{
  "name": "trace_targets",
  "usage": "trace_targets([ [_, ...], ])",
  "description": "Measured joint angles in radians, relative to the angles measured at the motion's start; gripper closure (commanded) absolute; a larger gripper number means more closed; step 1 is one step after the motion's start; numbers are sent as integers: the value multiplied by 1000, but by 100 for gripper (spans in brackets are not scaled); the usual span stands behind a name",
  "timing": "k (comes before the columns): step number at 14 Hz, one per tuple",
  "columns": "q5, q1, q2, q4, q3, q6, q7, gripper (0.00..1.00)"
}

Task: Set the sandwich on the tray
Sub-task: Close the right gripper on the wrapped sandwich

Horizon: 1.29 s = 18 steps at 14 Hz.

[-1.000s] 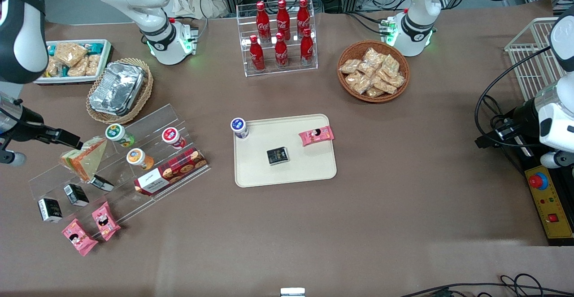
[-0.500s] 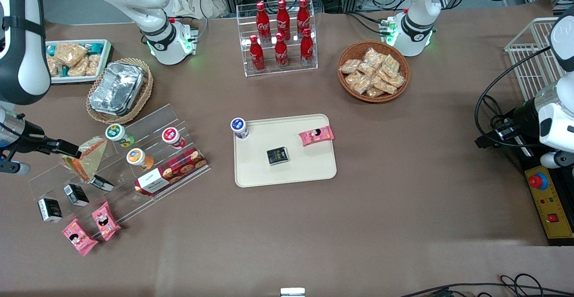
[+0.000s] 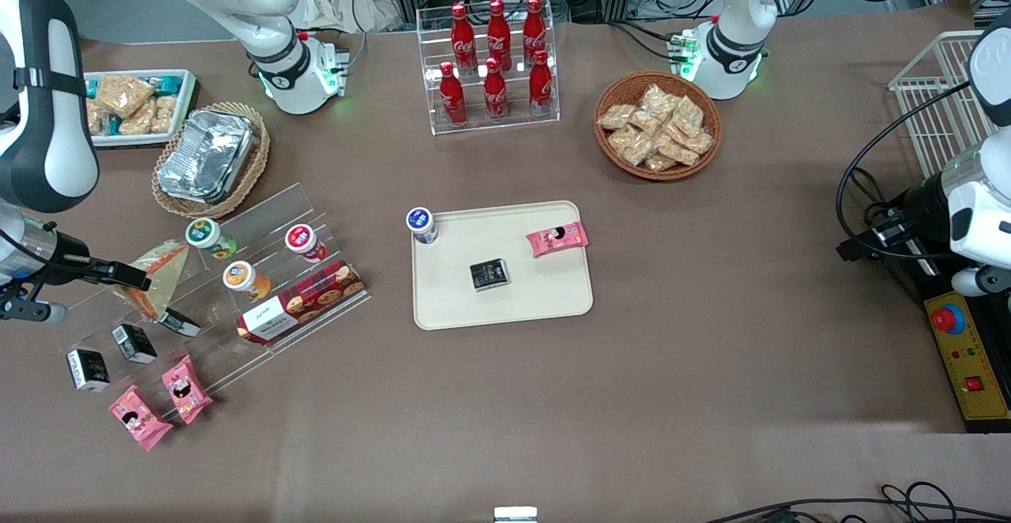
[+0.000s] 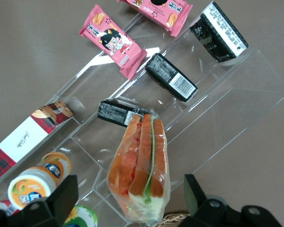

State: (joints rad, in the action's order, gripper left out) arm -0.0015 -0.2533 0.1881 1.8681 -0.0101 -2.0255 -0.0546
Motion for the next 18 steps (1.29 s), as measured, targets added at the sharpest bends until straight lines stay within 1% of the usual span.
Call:
trace_targets([
  [2,0,0,6,16,-1,-15,0,1],
  [5,0,0,12,77,-1,-82,-1,2],
  [6,0,0,12,94,-1,-101,-2,14],
  [7,0,0,12,103,-1,-110,-2,47],
  [8,0,0,12,106,-1,-114,-2,68],
  [9,0,0,12,107,-1,-114,-2,96],
  [10,0,0,12,107,-1,-114,-4,100],
  [13,0,0,8,102,-1,-117,-59,100],
  [16,0,0,7,71,-1,-110,-78,100],
  [18,0,0,6,16,-1,-42,-83,100],
])
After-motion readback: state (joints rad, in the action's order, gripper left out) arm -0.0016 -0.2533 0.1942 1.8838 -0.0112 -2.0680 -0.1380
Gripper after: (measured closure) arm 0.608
